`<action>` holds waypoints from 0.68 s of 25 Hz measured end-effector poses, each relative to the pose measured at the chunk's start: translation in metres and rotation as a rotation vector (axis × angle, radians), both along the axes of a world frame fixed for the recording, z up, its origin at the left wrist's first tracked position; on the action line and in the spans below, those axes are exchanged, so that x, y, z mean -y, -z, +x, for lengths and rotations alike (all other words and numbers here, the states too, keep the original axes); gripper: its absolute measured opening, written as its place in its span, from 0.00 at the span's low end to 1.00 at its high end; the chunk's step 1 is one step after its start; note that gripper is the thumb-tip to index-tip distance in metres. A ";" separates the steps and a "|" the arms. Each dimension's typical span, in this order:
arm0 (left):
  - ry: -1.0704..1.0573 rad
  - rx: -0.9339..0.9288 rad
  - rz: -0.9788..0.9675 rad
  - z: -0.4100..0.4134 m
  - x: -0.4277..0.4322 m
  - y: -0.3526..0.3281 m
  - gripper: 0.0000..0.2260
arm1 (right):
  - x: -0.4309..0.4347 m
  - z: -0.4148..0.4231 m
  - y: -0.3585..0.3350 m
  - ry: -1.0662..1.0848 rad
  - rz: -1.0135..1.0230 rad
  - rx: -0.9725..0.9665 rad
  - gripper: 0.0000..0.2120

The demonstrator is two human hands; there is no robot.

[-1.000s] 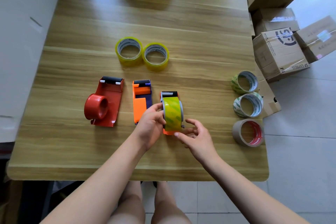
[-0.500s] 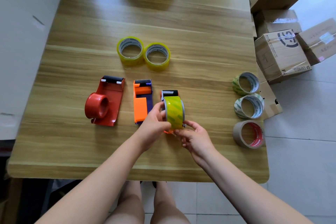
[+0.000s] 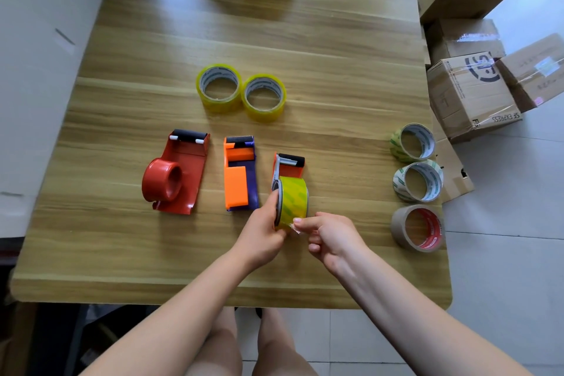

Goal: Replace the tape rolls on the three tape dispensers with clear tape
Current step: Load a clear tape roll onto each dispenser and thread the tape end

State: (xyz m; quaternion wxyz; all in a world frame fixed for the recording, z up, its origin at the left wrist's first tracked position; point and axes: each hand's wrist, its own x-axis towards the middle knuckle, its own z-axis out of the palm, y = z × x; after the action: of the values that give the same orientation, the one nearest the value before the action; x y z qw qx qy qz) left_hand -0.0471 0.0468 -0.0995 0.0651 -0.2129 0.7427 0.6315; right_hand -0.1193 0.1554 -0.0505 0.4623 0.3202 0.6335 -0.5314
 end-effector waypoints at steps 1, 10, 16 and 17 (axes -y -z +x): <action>-0.011 -0.004 -0.001 0.001 -0.001 0.002 0.24 | 0.000 0.001 -0.003 0.000 0.020 -0.032 0.13; -0.029 0.053 0.062 0.002 -0.001 0.014 0.19 | 0.011 -0.052 -0.031 -0.021 -0.173 0.109 0.10; -0.030 0.150 0.193 -0.005 0.003 0.014 0.14 | 0.013 -0.052 -0.023 -0.082 -0.312 0.055 0.15; -0.016 0.163 0.207 -0.005 0.005 0.015 0.14 | 0.011 -0.052 -0.021 -0.132 -0.337 0.009 0.18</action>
State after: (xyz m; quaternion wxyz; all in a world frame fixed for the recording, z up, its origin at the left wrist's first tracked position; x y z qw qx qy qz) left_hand -0.0526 0.0419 -0.1140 0.1419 -0.2617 0.6642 0.6857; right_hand -0.1714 0.1443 -0.0299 0.5463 0.1982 0.5531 -0.5970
